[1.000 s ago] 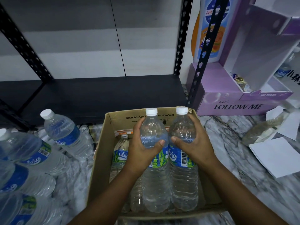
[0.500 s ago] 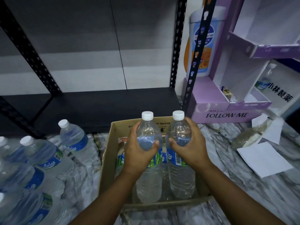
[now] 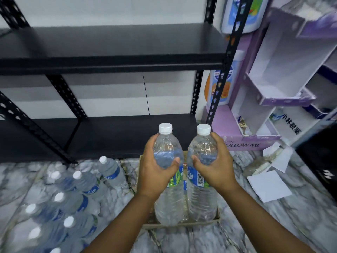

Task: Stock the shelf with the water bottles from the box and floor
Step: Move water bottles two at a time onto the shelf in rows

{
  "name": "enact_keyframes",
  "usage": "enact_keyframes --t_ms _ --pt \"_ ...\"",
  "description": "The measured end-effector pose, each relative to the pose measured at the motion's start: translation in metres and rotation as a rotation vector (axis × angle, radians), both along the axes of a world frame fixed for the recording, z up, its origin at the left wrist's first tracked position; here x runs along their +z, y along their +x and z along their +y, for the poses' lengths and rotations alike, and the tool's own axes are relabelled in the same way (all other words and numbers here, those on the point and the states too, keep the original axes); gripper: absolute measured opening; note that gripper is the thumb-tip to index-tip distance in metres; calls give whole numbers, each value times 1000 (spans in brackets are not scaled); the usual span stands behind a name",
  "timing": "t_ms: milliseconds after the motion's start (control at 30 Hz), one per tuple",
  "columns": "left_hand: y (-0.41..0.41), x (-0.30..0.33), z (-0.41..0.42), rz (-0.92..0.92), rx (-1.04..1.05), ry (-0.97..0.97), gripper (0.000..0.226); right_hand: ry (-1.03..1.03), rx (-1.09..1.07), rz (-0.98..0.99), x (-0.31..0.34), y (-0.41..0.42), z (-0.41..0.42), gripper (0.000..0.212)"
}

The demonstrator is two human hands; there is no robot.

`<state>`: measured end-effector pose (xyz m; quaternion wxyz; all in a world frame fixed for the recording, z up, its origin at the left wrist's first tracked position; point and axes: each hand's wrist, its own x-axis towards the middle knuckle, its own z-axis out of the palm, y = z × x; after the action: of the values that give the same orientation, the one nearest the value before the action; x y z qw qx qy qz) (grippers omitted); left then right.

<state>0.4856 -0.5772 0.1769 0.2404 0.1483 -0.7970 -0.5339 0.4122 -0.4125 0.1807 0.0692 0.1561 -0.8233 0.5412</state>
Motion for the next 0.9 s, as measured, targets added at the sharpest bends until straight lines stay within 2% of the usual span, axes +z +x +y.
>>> enact_keyframes --t_ms 233,467,700,900 --pt "18 130 -5 9 13 -12 79 -4 10 -52 136 15 2 78" --pt "44 244 -4 8 6 -17 76 -6 43 -59 248 37 8 78" --pt "73 329 8 5 -16 2 71 -11 38 -43 331 62 16 77" --pt "97 378 19 13 -8 -6 74 -22 49 -70 376 85 29 78"
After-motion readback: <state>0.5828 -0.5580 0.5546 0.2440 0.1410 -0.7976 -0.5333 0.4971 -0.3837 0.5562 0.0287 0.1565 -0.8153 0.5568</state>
